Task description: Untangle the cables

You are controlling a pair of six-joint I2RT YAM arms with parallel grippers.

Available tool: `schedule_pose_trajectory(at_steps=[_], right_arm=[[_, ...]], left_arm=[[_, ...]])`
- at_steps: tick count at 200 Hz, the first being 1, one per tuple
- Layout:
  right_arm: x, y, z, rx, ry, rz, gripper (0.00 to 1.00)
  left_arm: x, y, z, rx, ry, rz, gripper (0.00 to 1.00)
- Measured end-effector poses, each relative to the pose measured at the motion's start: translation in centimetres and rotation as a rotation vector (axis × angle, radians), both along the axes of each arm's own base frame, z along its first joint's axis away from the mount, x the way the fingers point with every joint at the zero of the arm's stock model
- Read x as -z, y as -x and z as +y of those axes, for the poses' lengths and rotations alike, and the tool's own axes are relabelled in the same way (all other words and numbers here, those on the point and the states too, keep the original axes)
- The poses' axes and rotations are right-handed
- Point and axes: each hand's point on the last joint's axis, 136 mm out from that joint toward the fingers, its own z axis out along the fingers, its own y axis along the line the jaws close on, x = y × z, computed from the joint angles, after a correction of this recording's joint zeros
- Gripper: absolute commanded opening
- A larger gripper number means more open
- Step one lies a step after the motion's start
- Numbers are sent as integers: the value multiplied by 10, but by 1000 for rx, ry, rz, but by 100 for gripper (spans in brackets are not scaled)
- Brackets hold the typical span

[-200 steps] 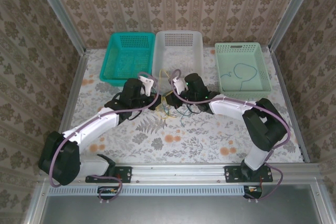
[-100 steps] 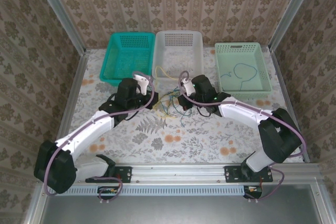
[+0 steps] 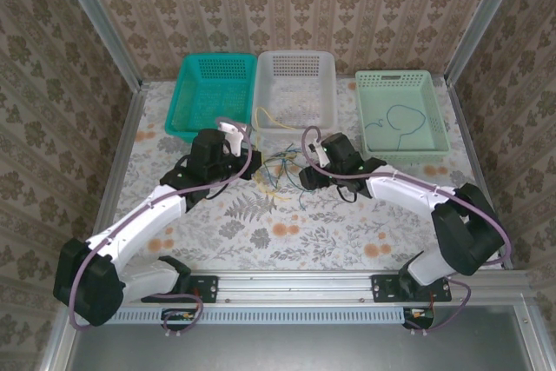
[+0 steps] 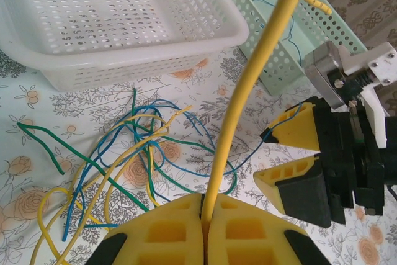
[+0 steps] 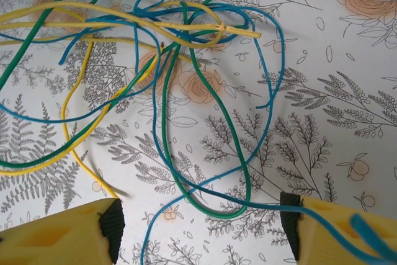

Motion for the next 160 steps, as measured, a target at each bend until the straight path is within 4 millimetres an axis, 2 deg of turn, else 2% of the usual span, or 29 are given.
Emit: schedule_pose_trajectory(at_steps=[37, 76, 103, 133, 160], right_arm=[[-12, 4, -3, 2, -9, -58, 81], [-17, -13, -44, 100, 262, -110, 88], [-16, -15, -57, 120, 348, -115, 87], [-25, 1, -50, 88, 231, -149, 81], [-47, 10, -19, 3, 49, -206, 80]], left_arm=[[-4, -1, -2, -5, 25, 3, 6], [-4, 0, -4, -2, 38, 13, 6], [-5, -1, -4, -11, 48, 26, 5], [-8, 0, -3, -23, 68, 36, 4], [-12, 0, -4, -32, 88, 40, 4]])
